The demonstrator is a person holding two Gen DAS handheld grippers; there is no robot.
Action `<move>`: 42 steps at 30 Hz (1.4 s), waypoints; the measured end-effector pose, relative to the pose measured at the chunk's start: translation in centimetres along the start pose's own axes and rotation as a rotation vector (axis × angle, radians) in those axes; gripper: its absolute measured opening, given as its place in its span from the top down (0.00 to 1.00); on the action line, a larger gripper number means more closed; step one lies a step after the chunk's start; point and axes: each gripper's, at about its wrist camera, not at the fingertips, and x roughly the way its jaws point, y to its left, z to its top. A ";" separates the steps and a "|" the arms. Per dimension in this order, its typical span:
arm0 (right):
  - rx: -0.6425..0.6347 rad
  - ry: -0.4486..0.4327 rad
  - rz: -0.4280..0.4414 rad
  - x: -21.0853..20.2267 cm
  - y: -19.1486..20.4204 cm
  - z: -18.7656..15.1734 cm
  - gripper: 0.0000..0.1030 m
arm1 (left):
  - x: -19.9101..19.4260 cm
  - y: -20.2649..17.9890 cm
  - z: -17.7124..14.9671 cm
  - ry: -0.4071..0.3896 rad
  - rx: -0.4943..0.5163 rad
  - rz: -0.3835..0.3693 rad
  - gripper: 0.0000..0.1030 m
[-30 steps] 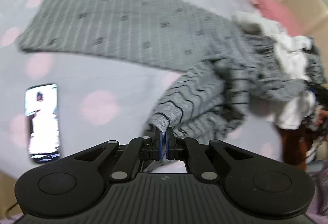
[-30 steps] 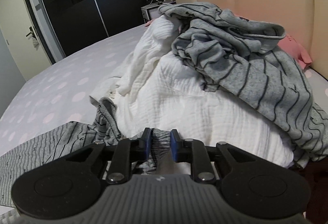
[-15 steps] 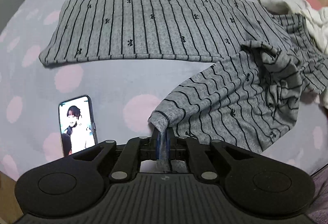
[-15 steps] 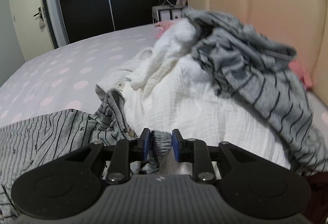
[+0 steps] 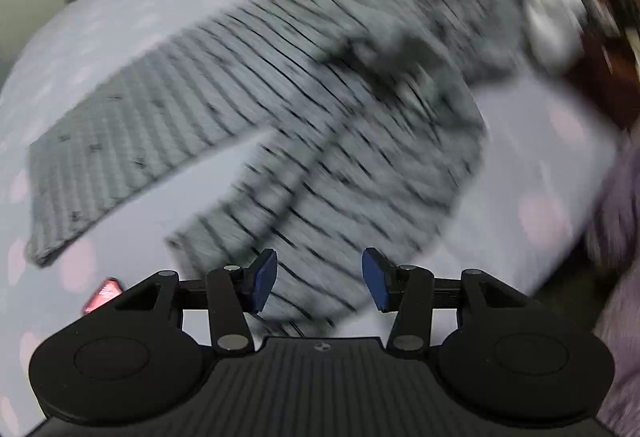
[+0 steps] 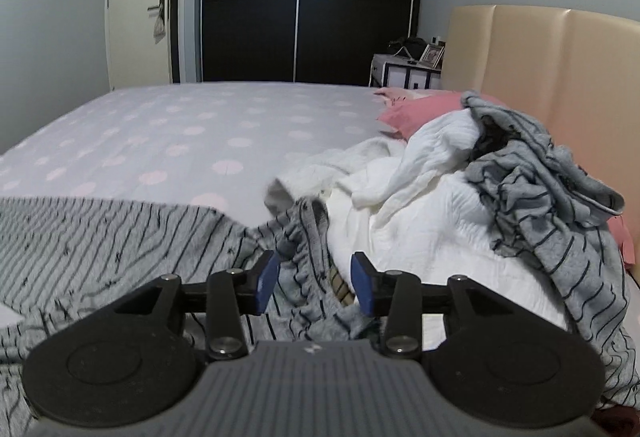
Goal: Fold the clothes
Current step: 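Pull the grey striped garment from the pile with the right gripper while the left grasps its edge, then lift the second grey striped pants with both grippers and lay them on the bed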
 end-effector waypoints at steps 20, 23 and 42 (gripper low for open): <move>0.027 0.075 -0.046 1.3 -2.0 -1.9 0.55 | 9.2 -4.8 -0.8 0.118 0.218 0.104 0.96; 0.027 0.083 -0.050 1.3 -2.7 -2.1 0.54 | 7.9 -3.4 -0.3 0.120 0.152 0.102 0.96; 0.574 0.242 0.114 1.9 -9.7 -4.7 0.42 | 0.0 2.4 3.2 0.017 0.002 0.222 0.98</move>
